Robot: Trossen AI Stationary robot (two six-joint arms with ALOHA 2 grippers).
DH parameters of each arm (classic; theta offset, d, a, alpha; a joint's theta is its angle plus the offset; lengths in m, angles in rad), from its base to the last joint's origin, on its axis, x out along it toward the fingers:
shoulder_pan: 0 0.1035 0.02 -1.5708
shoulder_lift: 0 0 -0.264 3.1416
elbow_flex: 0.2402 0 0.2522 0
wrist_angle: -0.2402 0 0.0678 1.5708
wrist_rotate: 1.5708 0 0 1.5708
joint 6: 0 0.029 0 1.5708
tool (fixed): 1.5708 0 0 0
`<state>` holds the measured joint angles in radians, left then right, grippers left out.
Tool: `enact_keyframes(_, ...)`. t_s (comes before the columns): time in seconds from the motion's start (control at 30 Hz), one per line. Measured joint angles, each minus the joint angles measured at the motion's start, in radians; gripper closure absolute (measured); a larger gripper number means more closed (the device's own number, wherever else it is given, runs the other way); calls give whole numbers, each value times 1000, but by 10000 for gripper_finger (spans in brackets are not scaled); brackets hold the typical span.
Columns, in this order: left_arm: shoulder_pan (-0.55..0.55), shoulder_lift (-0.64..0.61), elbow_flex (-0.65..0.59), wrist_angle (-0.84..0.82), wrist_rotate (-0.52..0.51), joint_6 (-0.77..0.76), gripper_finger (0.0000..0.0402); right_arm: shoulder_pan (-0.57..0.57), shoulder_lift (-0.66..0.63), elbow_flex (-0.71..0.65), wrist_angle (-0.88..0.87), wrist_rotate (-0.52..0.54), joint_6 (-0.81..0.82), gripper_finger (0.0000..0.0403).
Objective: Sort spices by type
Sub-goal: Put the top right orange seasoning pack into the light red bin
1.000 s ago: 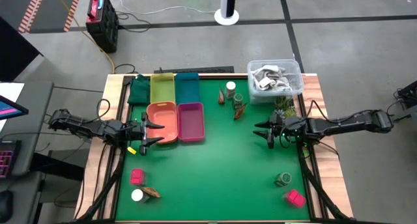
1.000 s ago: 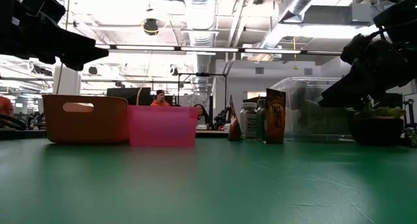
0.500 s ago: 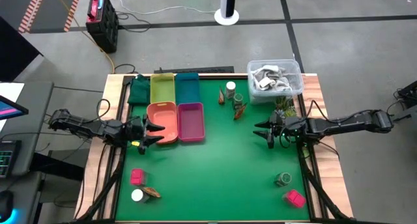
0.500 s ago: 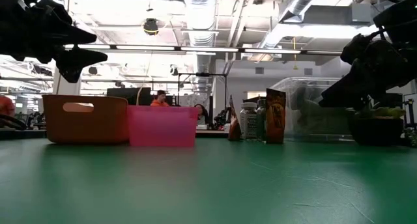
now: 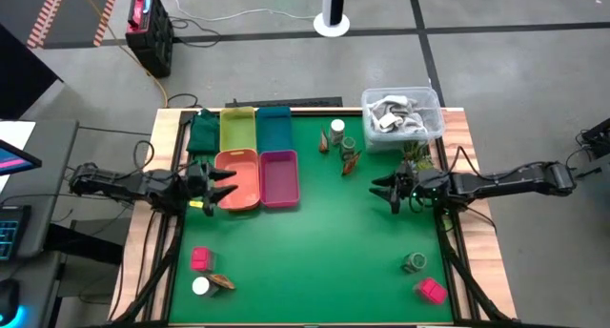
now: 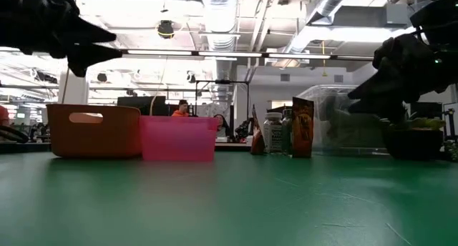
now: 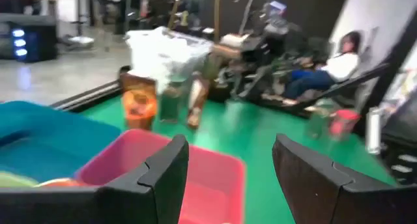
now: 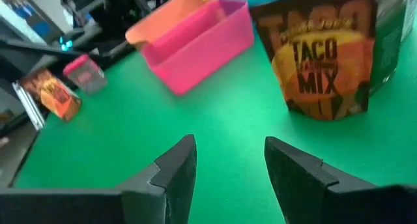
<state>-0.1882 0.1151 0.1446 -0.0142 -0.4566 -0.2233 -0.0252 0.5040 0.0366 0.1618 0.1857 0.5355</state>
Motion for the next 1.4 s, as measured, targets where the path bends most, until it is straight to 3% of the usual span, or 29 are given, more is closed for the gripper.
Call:
enact_keyframes(0.27,23,139,69,-29,-86,-13,189,-53,0,0,-32,14,-17,195)
enact_keyframes(0.37,29,215,106,-23,-113,-12,189,-57,1,6,-27,-106,-41,195)
enact_keyframes(0.43,38,264,131,-25,-115,7,189,-45,3,46,-51,-164,-102,195)
enact_keyframes(0.53,53,323,174,-24,-117,41,189,6,44,164,-215,-102,-197,195)
enact_keyframes(0.67,75,386,218,-19,-118,64,189,71,180,347,-418,36,-347,195)
enact_keyframes(0.9,87,456,257,-19,-117,77,189,79,438,641,-548,49,-703,189)
enact_keyframes(1.17,87,452,266,-30,-116,96,189,-50,763,975,-828,79,-995,156)
enact_keyframes(1.4,87,426,267,-102,-115,80,189,-151,962,1150,-982,78,-1136,154)
